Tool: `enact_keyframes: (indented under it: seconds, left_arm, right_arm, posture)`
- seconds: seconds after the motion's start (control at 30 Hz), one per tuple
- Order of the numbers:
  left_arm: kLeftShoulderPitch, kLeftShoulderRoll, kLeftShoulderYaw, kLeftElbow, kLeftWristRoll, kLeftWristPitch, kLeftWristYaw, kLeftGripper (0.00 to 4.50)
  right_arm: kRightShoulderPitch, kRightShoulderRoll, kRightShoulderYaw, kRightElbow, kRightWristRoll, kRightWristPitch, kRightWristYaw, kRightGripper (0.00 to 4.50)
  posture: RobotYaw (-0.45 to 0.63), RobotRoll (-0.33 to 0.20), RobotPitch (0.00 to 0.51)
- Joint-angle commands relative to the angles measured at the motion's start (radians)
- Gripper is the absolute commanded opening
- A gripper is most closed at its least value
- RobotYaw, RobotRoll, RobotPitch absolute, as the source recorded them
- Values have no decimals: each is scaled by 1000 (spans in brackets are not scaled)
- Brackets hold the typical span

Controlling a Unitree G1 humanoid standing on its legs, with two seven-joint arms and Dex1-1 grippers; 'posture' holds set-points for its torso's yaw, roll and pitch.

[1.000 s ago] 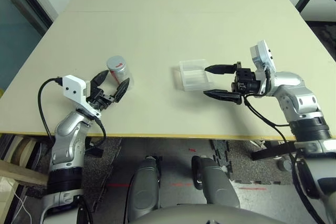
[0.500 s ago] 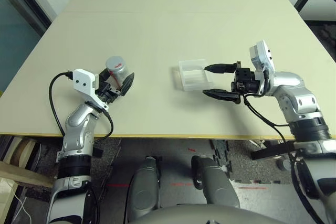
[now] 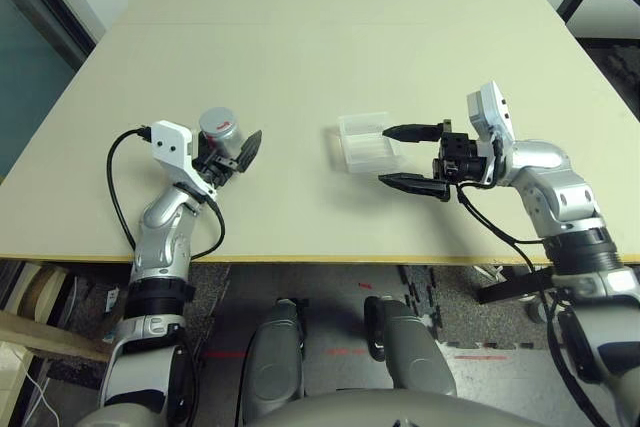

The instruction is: Pour the medicine from the bottle into the box.

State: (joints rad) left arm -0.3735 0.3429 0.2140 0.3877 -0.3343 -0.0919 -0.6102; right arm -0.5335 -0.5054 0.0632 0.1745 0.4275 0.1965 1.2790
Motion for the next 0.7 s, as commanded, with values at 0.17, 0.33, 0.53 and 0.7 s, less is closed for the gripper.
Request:
enact_keyframes:
  seconds: [0.17, 0.33, 0.53, 0.7]
  left_arm:
    - [-24, 10, -10, 59, 21, -27, -16, 4454]
    - [-34, 14, -7, 75, 22, -38, -20, 4108]
    - [-31, 19, -3, 73, 18, -44, -26, 2630]
    - [-20, 18, -1, 44, 8, -33, -30, 2630]
  right_arm:
    - [23, -9, -1, -36, 2, 12, -9, 4500]
    - [29, -10, -1, -41, 0, 13, -11, 4500]
    - [29, -8, 0, -35, -3, 10, -12, 4500]
    - [24, -4, 0, -27, -4, 8, -14, 4500]
  posture:
    - [-138, 0, 167]
    - [-137, 0, 170]
    - [-130, 0, 171]
    - [-125, 0, 172]
